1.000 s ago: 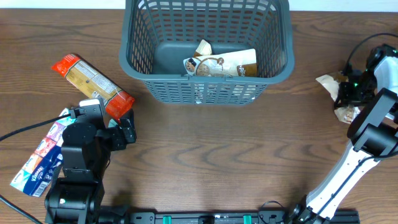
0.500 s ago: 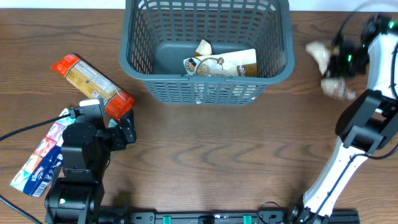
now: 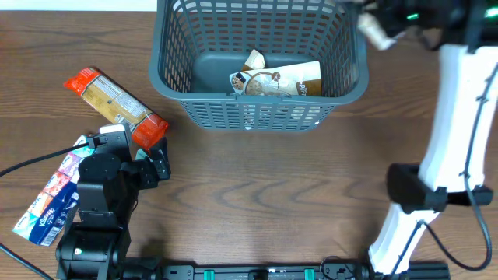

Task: Pack container
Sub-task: 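Place the pouch into the basket and open the right gripper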

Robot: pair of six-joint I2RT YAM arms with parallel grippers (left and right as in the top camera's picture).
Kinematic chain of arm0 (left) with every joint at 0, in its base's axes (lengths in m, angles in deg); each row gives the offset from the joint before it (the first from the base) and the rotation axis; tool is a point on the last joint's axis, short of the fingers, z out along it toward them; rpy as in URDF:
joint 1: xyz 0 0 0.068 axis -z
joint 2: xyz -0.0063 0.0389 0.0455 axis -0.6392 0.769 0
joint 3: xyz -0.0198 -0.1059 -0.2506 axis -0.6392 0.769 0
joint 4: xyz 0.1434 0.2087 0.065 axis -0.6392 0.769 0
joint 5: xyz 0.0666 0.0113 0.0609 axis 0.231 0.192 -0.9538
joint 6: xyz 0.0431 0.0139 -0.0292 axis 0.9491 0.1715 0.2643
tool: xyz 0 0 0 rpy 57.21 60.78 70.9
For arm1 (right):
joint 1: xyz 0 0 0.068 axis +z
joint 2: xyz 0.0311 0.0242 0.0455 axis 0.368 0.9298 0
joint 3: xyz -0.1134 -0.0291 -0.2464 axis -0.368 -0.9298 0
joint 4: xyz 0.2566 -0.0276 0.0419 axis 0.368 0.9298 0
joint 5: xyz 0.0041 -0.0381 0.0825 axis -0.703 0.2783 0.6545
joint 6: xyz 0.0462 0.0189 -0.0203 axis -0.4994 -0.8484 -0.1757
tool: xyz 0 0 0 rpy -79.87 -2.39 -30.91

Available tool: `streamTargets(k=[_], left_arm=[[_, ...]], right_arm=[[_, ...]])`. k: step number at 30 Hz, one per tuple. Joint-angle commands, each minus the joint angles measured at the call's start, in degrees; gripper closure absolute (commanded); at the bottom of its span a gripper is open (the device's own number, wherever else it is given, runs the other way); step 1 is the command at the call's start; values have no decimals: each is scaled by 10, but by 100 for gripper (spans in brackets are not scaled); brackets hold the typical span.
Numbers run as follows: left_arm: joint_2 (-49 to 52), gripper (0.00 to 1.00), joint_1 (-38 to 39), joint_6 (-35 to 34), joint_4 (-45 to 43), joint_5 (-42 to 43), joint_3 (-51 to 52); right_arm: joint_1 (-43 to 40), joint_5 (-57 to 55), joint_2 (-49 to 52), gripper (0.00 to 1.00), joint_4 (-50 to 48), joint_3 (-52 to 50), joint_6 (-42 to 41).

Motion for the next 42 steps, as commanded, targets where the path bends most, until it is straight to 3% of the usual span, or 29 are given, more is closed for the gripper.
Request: streamTargets(k=[1, 6, 15, 25, 30, 31, 32, 34, 35, 42], left_arm=[[-1, 1, -2, -7, 10, -9, -12], [-1, 1, -2, -7, 16, -9, -12], [-2, 1, -2, -7, 16, -9, -12], [-2, 1, -2, -7, 16, -9, -12], [-2, 2, -2, -7, 16, -9, -12], [-2, 1, -2, -7, 16, -9, -12], [-2, 1, -2, -7, 16, -9, -12], [-2, 1, -2, -7, 16, -9, -12], [-2, 1, -2, -7, 16, -9, -12], [-2, 1, -2, -7, 16, -9, -12]], right_arm=[[99, -6, 2, 99, 18, -1, 188], [193, -12, 26, 99, -3, -19, 298], [235, 17, 149, 99, -99, -20, 232], [235, 39, 256, 99, -67, -20, 218], [233, -21, 274, 99, -33, -20, 217], [233, -38, 276, 97, -27, -20, 216], [232, -49, 276, 85, -24, -20, 208], [230, -59, 276, 44, -24, -20, 182], [228, -65, 276, 37, -24, -20, 170], [230, -65, 247, 34, -19, -15, 153]])
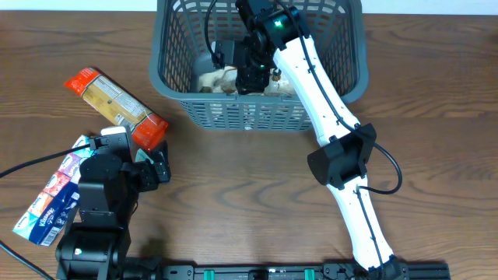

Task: Pack container
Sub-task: 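Place the pouch into the basket and open the right gripper, then retract the right arm and lower the left gripper over the spaghetti packet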

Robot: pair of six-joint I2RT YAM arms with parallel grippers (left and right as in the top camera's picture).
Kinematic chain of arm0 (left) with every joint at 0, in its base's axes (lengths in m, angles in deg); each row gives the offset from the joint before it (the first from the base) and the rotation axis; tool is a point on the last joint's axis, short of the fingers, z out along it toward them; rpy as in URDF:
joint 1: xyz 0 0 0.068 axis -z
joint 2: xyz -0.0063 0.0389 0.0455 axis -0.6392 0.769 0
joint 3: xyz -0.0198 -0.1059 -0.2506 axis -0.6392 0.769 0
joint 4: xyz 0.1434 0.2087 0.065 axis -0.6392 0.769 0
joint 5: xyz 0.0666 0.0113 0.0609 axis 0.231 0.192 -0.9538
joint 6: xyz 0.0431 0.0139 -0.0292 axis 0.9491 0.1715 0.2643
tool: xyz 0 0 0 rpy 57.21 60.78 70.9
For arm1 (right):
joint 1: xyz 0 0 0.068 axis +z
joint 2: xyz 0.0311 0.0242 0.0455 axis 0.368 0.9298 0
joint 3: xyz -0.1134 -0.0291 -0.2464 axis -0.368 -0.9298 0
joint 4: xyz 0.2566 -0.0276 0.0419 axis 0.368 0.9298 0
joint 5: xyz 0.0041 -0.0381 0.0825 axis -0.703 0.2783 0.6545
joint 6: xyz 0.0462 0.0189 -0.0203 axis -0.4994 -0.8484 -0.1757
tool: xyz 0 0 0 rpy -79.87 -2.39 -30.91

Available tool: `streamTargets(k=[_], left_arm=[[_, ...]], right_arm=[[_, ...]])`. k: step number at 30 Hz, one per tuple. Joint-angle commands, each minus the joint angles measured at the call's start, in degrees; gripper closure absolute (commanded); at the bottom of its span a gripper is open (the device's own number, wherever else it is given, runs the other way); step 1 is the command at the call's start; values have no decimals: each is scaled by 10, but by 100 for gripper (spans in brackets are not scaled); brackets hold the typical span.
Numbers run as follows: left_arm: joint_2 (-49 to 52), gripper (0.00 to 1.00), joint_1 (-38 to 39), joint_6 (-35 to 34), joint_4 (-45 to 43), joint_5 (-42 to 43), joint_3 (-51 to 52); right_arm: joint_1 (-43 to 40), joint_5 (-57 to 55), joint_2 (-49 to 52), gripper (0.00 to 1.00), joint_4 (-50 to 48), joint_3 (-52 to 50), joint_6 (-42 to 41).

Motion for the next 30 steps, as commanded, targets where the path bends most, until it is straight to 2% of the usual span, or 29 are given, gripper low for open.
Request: streamTargets(k=[1, 8, 13, 17, 19, 23, 27, 30], left_arm=[[-1, 1, -2, -7, 0, -9, -12], [-2, 1, -2, -7, 11, -9, -12], [17, 2, -3, -14, 49, -25, -70], [89, 1, -19, -39, 129, -67, -196], [150, 2, -43, -86, 185, -78, -281], [299, 1, -105, -189, 295, -78, -458], [433, 1, -136, -228, 310, -69, -595], [500, 2, -146, -232, 311, -14, -652]], right_arm=[[-1, -6, -37, 33, 0, 11, -24], [-33, -10, -189, 30, -58, 23, -62], [-123, -55, -306, 27, -69, 23, -151], [-236, -58, -364, 13, -50, 23, -232], [-294, -56, -376, 8, -30, 23, -266], [-392, 11, -373, 6, 23, 22, -303], [-436, 75, -351, 7, 63, 22, -303], [-442, 75, -334, 7, 79, 22, -301]])
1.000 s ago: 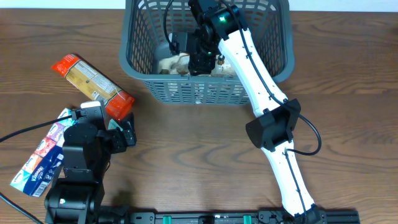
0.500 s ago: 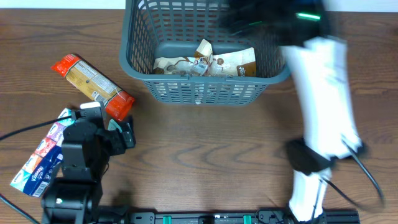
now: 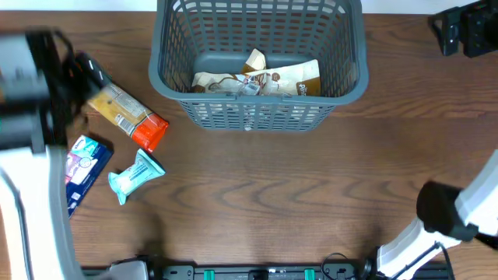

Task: Pack container
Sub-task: 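Retract the right arm and lower the left gripper over the spaghetti packet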

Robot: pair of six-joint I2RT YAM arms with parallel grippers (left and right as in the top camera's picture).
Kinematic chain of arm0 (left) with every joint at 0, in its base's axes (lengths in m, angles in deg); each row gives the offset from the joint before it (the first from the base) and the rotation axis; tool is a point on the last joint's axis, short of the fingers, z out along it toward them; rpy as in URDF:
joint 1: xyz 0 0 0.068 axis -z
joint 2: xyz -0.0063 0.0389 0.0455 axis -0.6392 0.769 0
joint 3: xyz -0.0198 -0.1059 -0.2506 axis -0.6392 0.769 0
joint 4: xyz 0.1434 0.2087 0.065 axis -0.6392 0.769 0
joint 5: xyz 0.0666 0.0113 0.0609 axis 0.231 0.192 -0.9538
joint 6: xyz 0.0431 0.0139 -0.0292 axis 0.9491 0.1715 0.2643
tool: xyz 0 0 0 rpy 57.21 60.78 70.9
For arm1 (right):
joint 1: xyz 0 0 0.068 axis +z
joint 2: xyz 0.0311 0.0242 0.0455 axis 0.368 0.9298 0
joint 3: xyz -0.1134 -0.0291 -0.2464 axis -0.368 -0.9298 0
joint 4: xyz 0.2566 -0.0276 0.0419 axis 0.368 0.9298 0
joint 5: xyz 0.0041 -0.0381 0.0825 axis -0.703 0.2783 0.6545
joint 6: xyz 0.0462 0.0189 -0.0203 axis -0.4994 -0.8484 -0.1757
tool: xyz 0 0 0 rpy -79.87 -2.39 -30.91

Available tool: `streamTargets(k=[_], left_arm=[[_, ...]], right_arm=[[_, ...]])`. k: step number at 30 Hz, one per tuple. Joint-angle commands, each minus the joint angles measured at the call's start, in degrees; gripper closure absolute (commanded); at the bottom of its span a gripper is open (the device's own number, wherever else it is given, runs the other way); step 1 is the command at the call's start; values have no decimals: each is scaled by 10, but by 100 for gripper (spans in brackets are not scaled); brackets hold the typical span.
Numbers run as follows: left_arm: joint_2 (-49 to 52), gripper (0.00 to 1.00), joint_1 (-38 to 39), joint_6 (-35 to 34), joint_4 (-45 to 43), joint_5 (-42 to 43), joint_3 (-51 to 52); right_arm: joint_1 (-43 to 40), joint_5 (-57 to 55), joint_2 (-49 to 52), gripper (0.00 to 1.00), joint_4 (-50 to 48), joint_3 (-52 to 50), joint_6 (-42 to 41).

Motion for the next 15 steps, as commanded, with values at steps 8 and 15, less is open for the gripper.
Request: streamTargets(k=[8, 15], left_arm=[[119, 2, -16, 25, 57, 116, -55], [146, 2, -37, -76, 67, 43, -55]], right_arm=[[-7, 42, 41, 7, 35, -6, 5], [-19, -58, 43, 1, 31, -6, -79]])
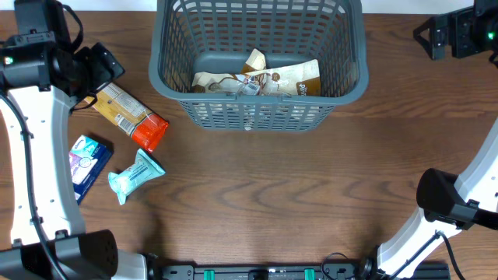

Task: Pack container
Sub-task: 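Retract the right arm and lower the left gripper over the spaghetti packet, then close the left gripper on the orange spaghetti packet and lift it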

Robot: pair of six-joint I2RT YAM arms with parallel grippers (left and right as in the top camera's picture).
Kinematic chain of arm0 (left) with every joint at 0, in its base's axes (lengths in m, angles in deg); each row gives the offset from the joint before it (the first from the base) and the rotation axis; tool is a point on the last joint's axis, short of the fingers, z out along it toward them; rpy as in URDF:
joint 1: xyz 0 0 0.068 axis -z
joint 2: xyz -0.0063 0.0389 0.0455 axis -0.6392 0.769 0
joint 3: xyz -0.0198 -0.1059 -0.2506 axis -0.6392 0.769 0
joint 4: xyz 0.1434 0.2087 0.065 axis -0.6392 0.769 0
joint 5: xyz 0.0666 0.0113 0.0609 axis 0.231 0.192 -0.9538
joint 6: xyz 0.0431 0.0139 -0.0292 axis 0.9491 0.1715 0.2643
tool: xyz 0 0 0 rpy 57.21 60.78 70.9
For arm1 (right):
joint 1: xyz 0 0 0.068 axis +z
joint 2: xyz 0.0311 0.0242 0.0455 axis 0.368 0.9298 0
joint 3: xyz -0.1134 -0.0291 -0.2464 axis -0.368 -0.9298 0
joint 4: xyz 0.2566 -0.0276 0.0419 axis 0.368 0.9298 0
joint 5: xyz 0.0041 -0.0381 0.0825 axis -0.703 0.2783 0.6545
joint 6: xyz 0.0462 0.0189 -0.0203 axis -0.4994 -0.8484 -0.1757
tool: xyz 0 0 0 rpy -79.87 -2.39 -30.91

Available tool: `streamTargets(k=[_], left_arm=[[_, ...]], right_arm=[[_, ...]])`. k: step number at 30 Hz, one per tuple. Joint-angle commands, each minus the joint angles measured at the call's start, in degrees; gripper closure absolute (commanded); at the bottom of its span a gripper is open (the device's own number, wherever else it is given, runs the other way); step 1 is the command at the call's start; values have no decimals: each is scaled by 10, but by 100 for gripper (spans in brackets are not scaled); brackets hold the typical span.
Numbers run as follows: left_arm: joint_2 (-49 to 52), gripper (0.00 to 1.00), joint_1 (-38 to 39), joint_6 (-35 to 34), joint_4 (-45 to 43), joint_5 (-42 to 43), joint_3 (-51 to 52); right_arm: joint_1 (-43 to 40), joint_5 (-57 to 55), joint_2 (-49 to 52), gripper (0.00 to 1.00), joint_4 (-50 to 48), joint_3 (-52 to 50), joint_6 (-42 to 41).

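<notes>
A grey basket (261, 109) stands at the back middle with a brown-and-white packet (292, 78) and a pale packet (214, 80) inside. Left of it an orange-ended package (128, 115) lies on the table. My left gripper (103, 68) sits over its upper-left end, jaws apparently open; that end is hidden beneath it. A blue tissue pack (87, 161) and a teal packet (134, 175) lie nearer the front left. My right gripper (430, 35) hangs at the back right, beyond the basket, with nothing seen in it.
The wooden table (272, 202) stretches in front of the basket. My white left arm (35, 171) runs down the left edge, and my right arm (467, 194) runs down the right edge. A black rail (257, 272) lines the front.
My left arm was a blur at the far left; now it is steady, with its gripper over the upper-left end of the orange-ended package. The right gripper has shifted slightly left.
My left arm was folded low at the front left and my right gripper held something pale by the basket's back right corner. Then the right arm reached into the basket. Afterwards a second pale packet lay there, the right gripper was back right and the left arm had risen.
</notes>
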Motion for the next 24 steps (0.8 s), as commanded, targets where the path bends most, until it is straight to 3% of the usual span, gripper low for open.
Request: streamTargets(k=[1, 4, 10, 14, 19, 24], left_arm=[[21, 2, -25, -140, 19, -66, -11], [28, 2, -36, -217, 23, -100, -10], [65, 1, -37, -225, 4, -114, -10], [99, 2, -37, -267, 2, -111, -10], [144, 2, -37, -264, -20, -75, -10], [192, 2, -37, -207, -40, -16, -10]], right_arm=[[-17, -92, 0, 1, -3, 1, -104], [-38, -117, 3, 1, 5, -2, -158], [-57, -115, 6, 1, 15, -15, -152], [-57, -108, 14, 1, 14, -23, -146], [-56, -93, 31, 1, 14, -29, -146], [-56, -93, 43, 1, 15, -29, -130]])
